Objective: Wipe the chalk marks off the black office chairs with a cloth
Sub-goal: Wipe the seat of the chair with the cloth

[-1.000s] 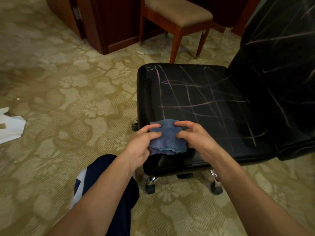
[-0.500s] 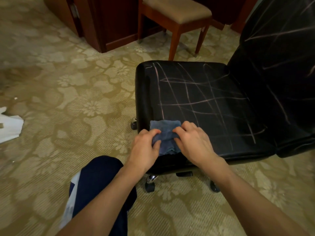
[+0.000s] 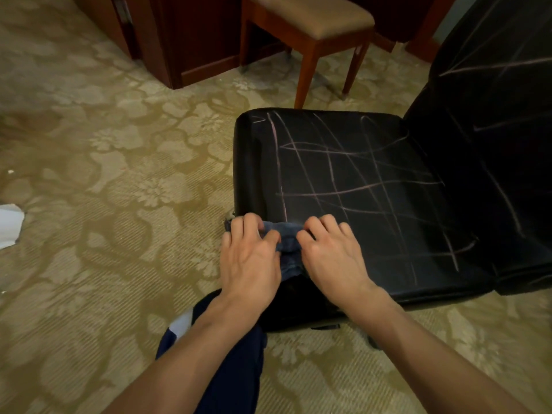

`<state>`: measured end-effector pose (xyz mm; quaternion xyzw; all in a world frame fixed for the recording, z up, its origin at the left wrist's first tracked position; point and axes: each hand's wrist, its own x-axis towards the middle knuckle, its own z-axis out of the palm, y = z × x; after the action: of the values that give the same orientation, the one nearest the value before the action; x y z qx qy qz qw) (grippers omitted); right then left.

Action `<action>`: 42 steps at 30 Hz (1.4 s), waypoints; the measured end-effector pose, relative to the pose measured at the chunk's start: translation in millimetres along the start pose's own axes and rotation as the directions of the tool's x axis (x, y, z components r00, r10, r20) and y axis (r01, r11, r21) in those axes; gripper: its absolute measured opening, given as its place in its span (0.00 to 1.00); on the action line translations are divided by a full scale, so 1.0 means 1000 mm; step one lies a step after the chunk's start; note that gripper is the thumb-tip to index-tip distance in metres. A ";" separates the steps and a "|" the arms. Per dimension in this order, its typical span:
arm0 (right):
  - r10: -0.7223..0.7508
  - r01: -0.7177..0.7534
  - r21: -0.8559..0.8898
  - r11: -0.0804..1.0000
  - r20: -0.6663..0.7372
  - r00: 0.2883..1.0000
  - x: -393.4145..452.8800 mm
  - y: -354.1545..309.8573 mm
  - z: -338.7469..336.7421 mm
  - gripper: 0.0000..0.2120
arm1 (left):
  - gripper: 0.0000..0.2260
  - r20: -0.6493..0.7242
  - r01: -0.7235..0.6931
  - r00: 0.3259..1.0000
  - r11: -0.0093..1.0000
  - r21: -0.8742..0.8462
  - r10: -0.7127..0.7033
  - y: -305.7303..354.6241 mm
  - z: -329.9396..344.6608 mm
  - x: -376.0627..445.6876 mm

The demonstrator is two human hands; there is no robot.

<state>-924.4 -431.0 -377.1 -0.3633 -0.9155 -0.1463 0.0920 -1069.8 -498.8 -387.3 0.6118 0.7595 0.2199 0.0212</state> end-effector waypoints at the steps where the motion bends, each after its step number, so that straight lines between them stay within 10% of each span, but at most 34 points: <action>1: 0.007 -0.007 0.002 1.000 0.001 1.000 0.004 0.002 0.002 0.03 | 0.09 -0.021 -0.009 1.000 1.000 0.019 0.009 -0.001 0.003 0.005; 28: 0.147 -0.145 0.045 0.988 -0.045 0.988 0.010 0.017 0.019 0.06 | 0.07 0.010 -0.158 0.987 0.988 -0.002 0.158 -0.001 0.025 0.039; 42: 0.230 -0.239 0.111 0.965 0.088 0.969 0.113 0.009 0.046 0.05 | 0.10 -0.034 0.150 0.987 0.970 -0.189 -0.159 -0.039 0.036 0.106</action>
<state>-1002.0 -337.4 -387.2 -0.4679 -0.8761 -0.0652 0.0961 -1121.2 -394.0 -408.5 0.5407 0.7812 0.3025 0.0768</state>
